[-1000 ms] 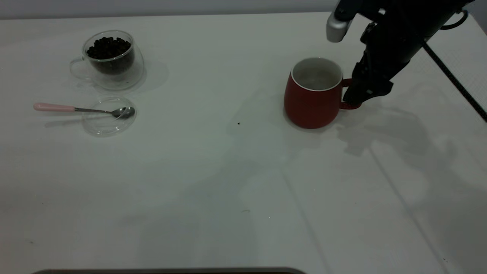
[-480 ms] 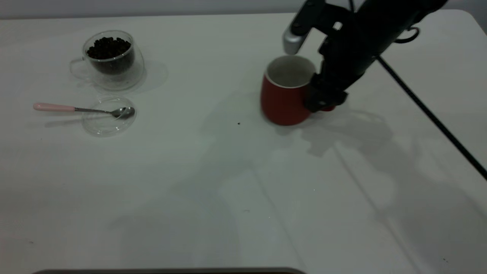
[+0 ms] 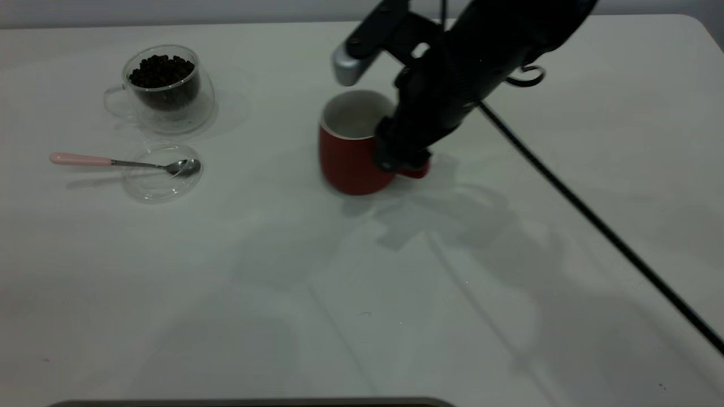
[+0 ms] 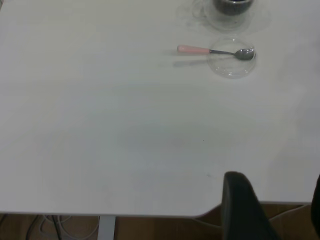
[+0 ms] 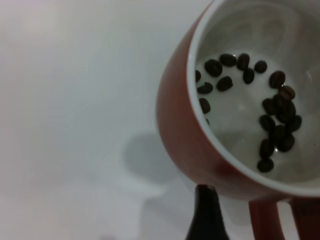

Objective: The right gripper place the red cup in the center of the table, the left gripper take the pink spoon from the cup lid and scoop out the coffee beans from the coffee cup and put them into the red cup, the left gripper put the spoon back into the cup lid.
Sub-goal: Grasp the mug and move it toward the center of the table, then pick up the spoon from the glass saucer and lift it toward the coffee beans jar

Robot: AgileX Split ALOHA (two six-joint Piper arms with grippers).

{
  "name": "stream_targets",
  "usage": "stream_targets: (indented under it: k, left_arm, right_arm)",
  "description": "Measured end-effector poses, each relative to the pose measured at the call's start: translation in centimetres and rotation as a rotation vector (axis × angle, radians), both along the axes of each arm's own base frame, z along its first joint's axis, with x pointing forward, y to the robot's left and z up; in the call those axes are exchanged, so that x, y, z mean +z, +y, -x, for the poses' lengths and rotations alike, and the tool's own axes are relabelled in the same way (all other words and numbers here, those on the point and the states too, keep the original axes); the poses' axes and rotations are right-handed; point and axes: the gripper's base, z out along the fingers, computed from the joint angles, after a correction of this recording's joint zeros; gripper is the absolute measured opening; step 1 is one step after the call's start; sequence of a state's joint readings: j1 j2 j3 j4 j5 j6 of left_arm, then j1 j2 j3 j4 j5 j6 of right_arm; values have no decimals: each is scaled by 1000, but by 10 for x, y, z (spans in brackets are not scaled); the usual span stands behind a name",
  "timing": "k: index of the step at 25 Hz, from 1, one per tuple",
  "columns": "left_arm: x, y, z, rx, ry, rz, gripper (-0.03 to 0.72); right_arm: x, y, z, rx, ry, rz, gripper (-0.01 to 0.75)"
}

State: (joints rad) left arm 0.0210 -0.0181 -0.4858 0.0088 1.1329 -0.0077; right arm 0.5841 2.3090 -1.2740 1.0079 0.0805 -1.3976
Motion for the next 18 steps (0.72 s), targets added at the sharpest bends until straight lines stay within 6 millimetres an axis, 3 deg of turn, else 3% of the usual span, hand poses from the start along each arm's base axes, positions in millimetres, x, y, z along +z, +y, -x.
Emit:
stream_targets:
  k: [4, 9, 11, 14, 18]
  left_arm:
    - [0, 0, 0, 0, 0, 0, 399]
    - [0, 0, 0, 0, 0, 0, 399]
    - [0, 0, 0, 0, 0, 0, 399]
    - [0, 0, 0, 0, 0, 0, 399]
    - [0, 0, 0, 0, 0, 0, 399]
  right_arm:
    - [5, 17, 5, -7, -27, -21, 596]
    - [14, 14, 2, -24, -22, -48, 596]
    - [31, 7, 2, -40, -6, -86, 596]
    - [73, -14, 5, -90, 21, -174, 596]
    - [140, -56, 25, -140, 69, -296, 596]
